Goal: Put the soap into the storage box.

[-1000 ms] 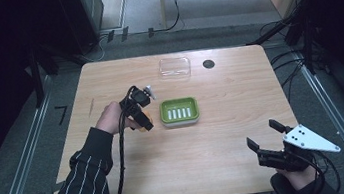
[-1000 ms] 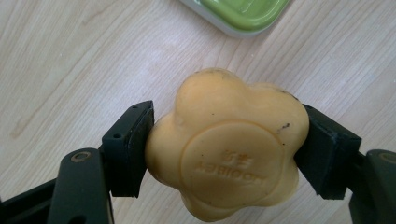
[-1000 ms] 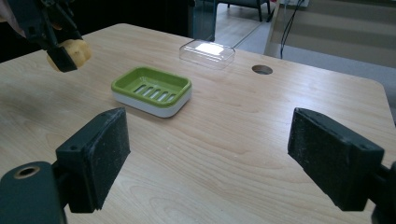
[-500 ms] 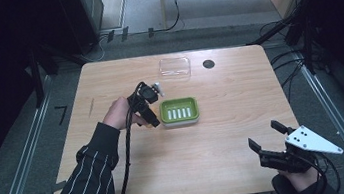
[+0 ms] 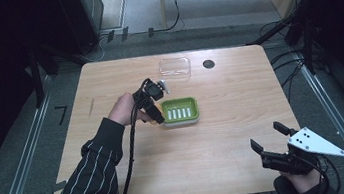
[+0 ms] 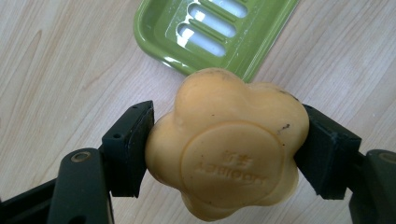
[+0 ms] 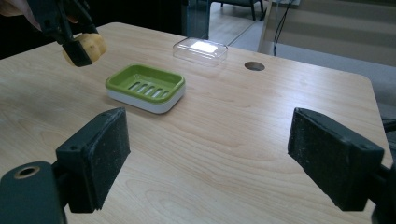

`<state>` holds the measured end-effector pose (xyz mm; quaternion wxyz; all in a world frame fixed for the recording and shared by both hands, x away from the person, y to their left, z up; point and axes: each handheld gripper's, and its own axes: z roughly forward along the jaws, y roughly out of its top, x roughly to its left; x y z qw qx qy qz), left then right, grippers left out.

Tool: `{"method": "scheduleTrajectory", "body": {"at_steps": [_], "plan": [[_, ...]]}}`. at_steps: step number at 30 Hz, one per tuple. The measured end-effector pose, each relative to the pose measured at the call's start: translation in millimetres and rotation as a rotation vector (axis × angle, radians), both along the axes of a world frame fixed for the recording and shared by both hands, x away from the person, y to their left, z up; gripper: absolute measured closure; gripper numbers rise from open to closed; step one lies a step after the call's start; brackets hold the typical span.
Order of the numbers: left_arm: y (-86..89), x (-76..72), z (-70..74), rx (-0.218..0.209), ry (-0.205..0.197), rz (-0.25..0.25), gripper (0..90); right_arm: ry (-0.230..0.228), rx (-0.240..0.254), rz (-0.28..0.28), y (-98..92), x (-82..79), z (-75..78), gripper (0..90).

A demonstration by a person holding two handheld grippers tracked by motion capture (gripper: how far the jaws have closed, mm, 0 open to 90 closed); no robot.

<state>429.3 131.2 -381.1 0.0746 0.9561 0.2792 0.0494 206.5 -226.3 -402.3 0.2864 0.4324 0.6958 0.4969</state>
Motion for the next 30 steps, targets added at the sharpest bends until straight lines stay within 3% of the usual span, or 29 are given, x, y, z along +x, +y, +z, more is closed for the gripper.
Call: {"method": "scheduleTrajectory", "body": {"at_steps": [30], "plan": [[-23.7, 14.3, -4.4, 0.013, 0.011, -0.057, 27.6, 0.001, -0.002, -0.043, -8.3, -15.0, -0.5, 13.5]]}}
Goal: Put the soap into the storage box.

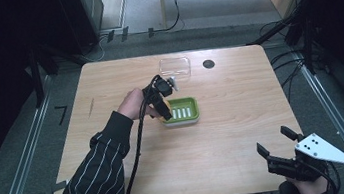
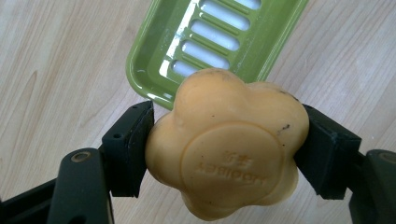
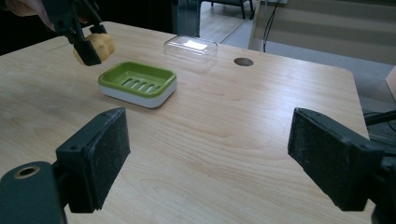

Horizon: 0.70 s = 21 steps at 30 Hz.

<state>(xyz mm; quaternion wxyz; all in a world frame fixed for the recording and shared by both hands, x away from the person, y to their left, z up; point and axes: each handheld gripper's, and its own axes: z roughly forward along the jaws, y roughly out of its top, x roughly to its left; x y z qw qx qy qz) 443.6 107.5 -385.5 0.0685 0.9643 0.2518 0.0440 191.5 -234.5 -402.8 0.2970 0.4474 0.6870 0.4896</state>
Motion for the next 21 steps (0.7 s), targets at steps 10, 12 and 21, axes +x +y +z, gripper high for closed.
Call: {"method": "scheduleTrajectory", "body": {"at_steps": [10, 12, 21], "plan": [[-4.7, 6.3, -5.5, 0.007, 0.004, 0.002, 27.6, 0.001, 0.002, -0.003, -0.3, -1.3, 0.1, 13.4], [-5.3, 7.6, -5.5, 0.007, 0.005, -0.006, 27.6, 0.002, 0.000, -0.003, -0.3, -1.9, 0.1, 13.5], [-10.4, 9.3, -7.6, 0.016, 0.004, -0.013, 27.6, -0.002, 0.000, 0.000, -0.2, -2.9, 0.5, 13.5]]}}
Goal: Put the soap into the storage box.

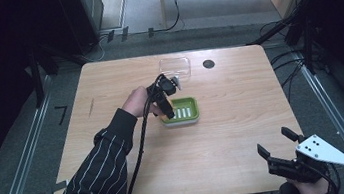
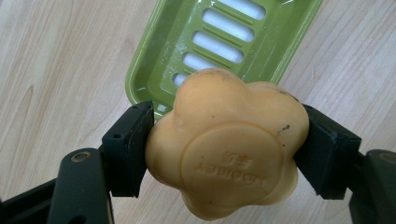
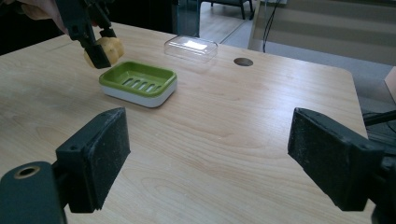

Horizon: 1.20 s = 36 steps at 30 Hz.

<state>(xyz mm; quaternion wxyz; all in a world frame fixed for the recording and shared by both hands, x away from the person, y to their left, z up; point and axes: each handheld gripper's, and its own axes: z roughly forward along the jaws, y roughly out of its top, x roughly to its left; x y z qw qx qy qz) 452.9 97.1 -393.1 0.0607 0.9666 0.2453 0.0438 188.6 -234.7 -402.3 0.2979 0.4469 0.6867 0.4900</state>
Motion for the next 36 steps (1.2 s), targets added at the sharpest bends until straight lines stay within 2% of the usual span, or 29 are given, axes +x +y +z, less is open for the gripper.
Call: {"method": "scheduleTrajectory", "body": {"at_steps": [21, 31, 36], "plan": [[-9.6, 7.4, -5.2, 0.007, 0.008, -0.012, 27.6, 0.002, 0.000, -0.005, -2.0, -4.0, -0.3, 13.5], [-18.4, 9.7, -6.6, -0.001, 0.005, -0.027, 27.6, 0.004, -0.002, -0.025, -5.0, -9.8, -0.4, 13.5], [-19.8, 10.3, -8.8, -0.006, 0.003, -0.019, 27.6, 0.002, -0.004, -0.028, -4.9, -10.9, -0.3, 13.4]]}}
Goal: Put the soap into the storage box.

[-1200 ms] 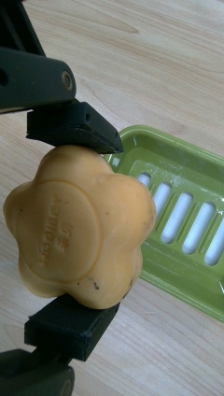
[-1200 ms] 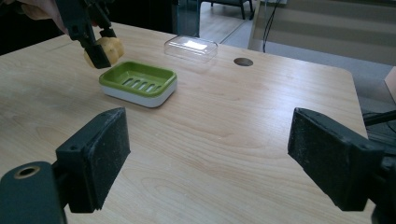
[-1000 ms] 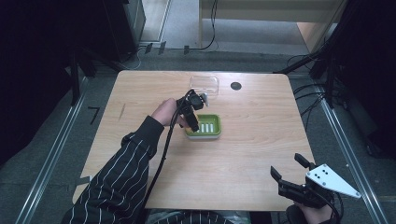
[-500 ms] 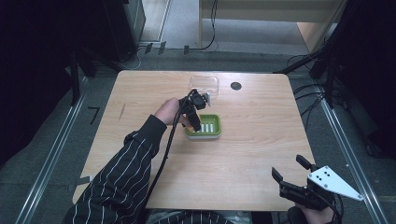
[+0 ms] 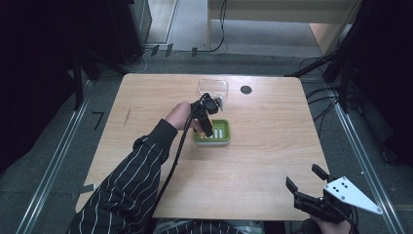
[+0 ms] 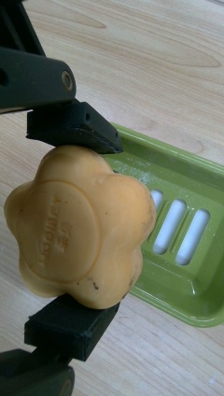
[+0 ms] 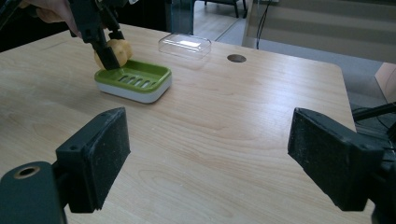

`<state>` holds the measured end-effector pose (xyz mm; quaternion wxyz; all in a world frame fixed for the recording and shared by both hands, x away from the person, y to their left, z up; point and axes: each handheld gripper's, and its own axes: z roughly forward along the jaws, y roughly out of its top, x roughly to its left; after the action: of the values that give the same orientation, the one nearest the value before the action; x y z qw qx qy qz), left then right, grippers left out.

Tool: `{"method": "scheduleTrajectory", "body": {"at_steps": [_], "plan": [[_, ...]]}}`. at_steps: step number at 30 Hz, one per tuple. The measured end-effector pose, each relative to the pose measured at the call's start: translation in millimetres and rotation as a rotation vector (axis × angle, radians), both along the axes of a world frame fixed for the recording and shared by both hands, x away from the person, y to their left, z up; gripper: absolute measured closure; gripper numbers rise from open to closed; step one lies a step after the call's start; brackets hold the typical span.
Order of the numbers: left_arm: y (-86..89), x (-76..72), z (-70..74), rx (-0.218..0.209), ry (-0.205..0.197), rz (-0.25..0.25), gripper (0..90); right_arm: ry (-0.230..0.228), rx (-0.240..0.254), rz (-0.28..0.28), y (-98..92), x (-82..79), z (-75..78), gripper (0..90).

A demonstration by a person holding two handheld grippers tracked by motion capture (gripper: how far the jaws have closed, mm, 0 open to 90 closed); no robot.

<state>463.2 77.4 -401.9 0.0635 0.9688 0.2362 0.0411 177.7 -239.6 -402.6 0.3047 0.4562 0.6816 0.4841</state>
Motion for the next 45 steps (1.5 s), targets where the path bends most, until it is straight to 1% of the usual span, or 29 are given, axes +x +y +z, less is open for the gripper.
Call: {"method": "scheduleTrajectory", "body": {"at_steps": [3, 4, 9, 13, 16, 18, 20, 22, 26, 35, 36, 40, 45], "plan": [[-0.8, 0.8, 0.1, 0.005, -0.009, -0.007, 27.6, 0.002, -0.001, -0.001, 0.3, -0.1, 0.0, 13.5], [-2.0, 1.1, -0.5, -0.003, -0.008, -0.005, 27.6, 0.003, -0.003, 0.000, 0.2, -0.7, 0.0, 13.4], [-5.2, 3.3, -2.6, 0.005, -0.005, -0.012, 27.6, 0.003, -0.003, -0.007, -1.3, -2.8, -0.1, 13.5], [-7.5, 6.3, -6.5, -0.003, -0.004, -0.002, 27.6, 0.003, 0.000, -0.014, -2.1, -4.3, -0.2, 13.5], [-9.0, 8.6, -9.3, -0.001, -0.002, 0.000, 27.6, 0.002, -0.001, -0.022, -3.4, -6.4, -0.2, 13.5], [-10.1, 9.5, -10.9, -0.008, -0.006, 0.006, 27.6, 0.004, 0.001, -0.024, -3.5, -6.8, -0.1, 13.5], [-11.2, 10.4, -12.3, -0.001, -0.009, 0.002, 27.6, 0.001, -0.003, -0.025, -4.2, -7.4, -0.2, 13.5], [-12.4, 10.6, -14.4, -0.007, -0.006, 0.005, 27.6, 0.004, -0.001, -0.027, -4.3, -8.1, -0.2, 13.4], [-14.2, 11.4, -18.3, -0.004, -0.003, 0.005, 27.5, 0.001, -0.003, -0.028, -4.7, -8.4, -0.2, 13.5], [-16.9, 11.9, -26.4, 0.013, -0.007, -0.020, 27.5, 0.001, -0.001, -0.027, -4.8, -8.2, -0.2, 13.5], [-17.1, 12.0, -27.1, 0.008, -0.006, -0.018, 27.5, 0.000, -0.001, -0.027, -4.8, -8.1, -0.2, 13.5], [-18.6, 12.7, -28.0, 0.011, -0.006, -0.029, 27.5, 0.002, -0.001, -0.028, -4.9, -8.1, -0.2, 13.5], [-18.8, 12.5, -29.2, 0.010, -0.005, -0.030, 27.4, 0.003, 0.001, -0.029, -5.0, -8.3, -0.2, 13.5]]}}
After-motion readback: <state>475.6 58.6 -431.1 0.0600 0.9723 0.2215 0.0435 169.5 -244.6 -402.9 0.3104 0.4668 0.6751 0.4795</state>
